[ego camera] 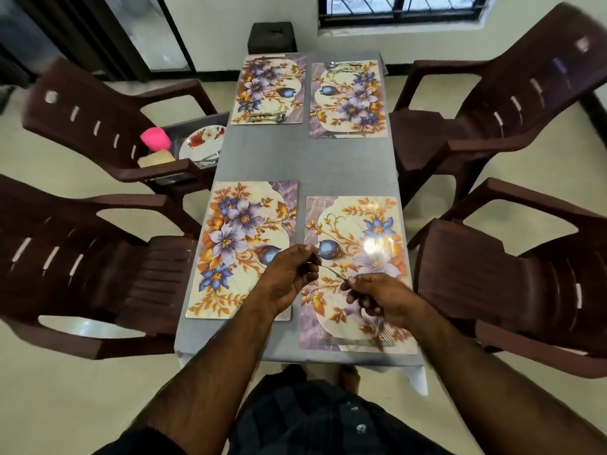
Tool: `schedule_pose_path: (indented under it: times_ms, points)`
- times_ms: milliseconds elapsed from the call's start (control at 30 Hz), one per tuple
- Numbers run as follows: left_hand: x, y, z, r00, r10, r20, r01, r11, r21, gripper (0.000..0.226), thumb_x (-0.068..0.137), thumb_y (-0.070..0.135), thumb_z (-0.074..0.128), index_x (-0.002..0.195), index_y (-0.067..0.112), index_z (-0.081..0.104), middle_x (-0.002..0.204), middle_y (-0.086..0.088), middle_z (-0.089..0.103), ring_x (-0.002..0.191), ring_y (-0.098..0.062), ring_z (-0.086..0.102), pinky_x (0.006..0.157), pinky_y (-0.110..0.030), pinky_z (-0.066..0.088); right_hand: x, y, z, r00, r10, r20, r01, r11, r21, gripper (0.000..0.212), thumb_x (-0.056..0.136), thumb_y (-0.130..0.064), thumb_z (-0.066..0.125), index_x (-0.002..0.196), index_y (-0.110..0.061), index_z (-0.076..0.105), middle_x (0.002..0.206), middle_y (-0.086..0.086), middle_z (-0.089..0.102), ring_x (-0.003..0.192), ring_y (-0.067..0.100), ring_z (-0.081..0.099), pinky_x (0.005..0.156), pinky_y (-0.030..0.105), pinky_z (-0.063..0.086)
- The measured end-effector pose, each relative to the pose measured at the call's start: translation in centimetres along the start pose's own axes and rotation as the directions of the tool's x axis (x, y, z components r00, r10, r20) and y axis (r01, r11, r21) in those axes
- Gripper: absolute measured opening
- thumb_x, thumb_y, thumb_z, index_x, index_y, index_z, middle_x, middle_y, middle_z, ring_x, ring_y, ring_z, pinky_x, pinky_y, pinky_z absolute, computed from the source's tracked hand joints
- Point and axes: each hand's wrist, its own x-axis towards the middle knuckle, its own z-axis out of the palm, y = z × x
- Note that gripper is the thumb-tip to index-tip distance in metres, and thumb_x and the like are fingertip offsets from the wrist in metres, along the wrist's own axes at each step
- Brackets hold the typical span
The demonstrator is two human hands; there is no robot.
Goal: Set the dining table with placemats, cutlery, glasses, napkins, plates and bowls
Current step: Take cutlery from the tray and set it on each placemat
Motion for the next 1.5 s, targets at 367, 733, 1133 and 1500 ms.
schedule_pose_path:
  times_ms: [367,733,1133,1500]
  points:
    - [7.0,1.4,-4.9,1.0,0.012,-0.027,0.008,0.759,0.651,0.03,0.074,-0.01,0.085,0.098,0.007,0.08,0.093,-0.015,0.079,0.086,-0.033,0.078,0.075,-0.043,0.067,4.7,-3.6,-2.1,0.913,-0.235,-0.332,0.076,0.9,-0.429,0.015,0.082,0.004,0.083,0.088,-0.009,0.082,0.081,-0.003,0.079,0.074,0.008,0.069,0.074,0.026,0.057]
    - [18.5,3.5,-0.6,0.942,0.327,0.069,-0.178,0.317,0.932,0.01,0.088,0.017,0.08,0.097,0.017,0.085,0.096,-0.003,0.081,0.082,-0.017,0.071,0.08,-0.032,0.06,11.3,-8.9,-9.3,0.777,-0.491,-0.393,-0.01,0.615,-0.788,0.011,0.085,-0.016,0.078,0.075,-0.014,0.074,0.069,-0.003,0.068,0.067,0.017,0.065,0.067,0.033,0.053]
    - [27.4,2.3,1.7,0.896,0.397,-0.198,-0.023,0.488,0.872,0.006,0.084,0.017,0.078,0.085,0.019,0.082,0.084,0.003,0.079,0.08,-0.017,0.075,0.078,-0.033,0.064,20.3,-12.0,-13.7,0.71,-0.485,-0.511,-0.062,0.679,-0.731,0.013,0.088,-0.021,0.067,0.094,-0.02,0.078,0.094,0.001,0.077,0.084,0.025,0.071,0.076,0.03,0.057]
    - [23.9,3.5,1.7,0.79,0.553,-0.264,-0.035,0.469,0.882,0.027,0.095,0.045,0.073,0.092,0.019,0.073,0.085,0.01,0.07,0.076,-0.003,0.063,0.065,-0.019,0.047,18.5,-15.9,-13.3,0.782,-0.347,-0.517,0.042,0.858,-0.512,0.035,0.106,-0.04,0.054,0.096,-0.015,0.077,0.092,0.002,0.07,0.083,0.019,0.062,0.071,0.029,0.044]
